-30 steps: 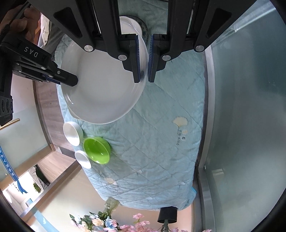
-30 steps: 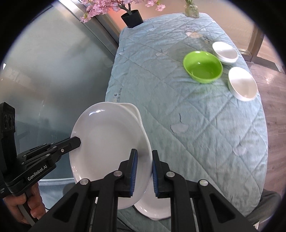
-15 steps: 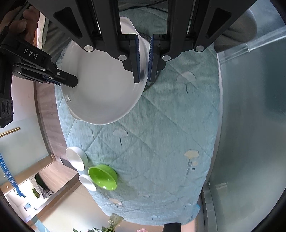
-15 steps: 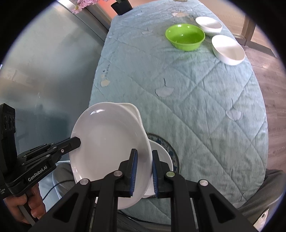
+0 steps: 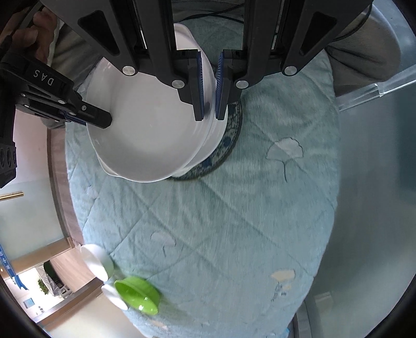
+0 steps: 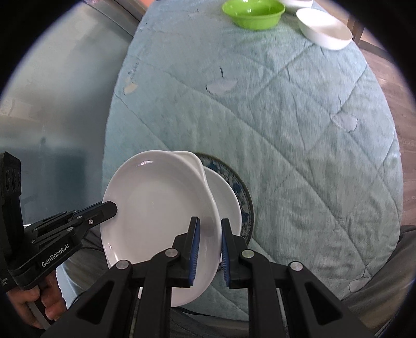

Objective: Organize plates and bowls

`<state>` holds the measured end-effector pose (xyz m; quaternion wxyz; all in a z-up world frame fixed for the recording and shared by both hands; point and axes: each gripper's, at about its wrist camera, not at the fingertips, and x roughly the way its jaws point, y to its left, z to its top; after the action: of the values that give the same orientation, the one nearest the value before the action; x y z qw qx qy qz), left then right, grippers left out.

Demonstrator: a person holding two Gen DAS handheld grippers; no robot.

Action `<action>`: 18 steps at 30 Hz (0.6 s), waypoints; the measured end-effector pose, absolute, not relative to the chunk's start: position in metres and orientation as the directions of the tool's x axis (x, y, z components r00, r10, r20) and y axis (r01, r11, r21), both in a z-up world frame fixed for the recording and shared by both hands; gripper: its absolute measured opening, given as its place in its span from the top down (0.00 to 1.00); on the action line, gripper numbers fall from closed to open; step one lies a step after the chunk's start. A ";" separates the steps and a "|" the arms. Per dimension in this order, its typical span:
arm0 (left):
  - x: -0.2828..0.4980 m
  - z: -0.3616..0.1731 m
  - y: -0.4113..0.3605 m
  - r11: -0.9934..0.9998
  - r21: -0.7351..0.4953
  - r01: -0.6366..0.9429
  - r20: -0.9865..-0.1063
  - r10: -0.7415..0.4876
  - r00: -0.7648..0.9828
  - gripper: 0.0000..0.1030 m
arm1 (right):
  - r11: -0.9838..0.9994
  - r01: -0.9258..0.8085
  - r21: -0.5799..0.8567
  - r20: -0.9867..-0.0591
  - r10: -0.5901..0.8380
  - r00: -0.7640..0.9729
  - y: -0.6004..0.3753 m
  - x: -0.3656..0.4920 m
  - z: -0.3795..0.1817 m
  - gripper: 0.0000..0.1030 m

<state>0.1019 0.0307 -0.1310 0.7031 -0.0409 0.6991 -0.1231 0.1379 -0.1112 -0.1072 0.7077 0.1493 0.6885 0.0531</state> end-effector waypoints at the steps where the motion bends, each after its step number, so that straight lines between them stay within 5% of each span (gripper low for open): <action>1: 0.101 -0.136 0.030 0.967 -0.228 0.115 -0.974 -0.228 -0.016 0.96 | 0.950 0.134 0.283 -0.959 0.280 0.039 -0.111 0.137 -0.112 0.86; 18: 0.098 -0.187 0.028 0.970 -0.224 0.093 -0.974 -0.221 -0.044 0.96 | 0.956 0.155 0.250 -0.968 0.253 0.001 -0.109 0.141 -0.159 0.86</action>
<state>0.0979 0.0278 -0.1870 0.6900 -0.0449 0.7134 -0.1135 0.1410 -0.1092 -0.1594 0.6925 0.1442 0.7060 0.0354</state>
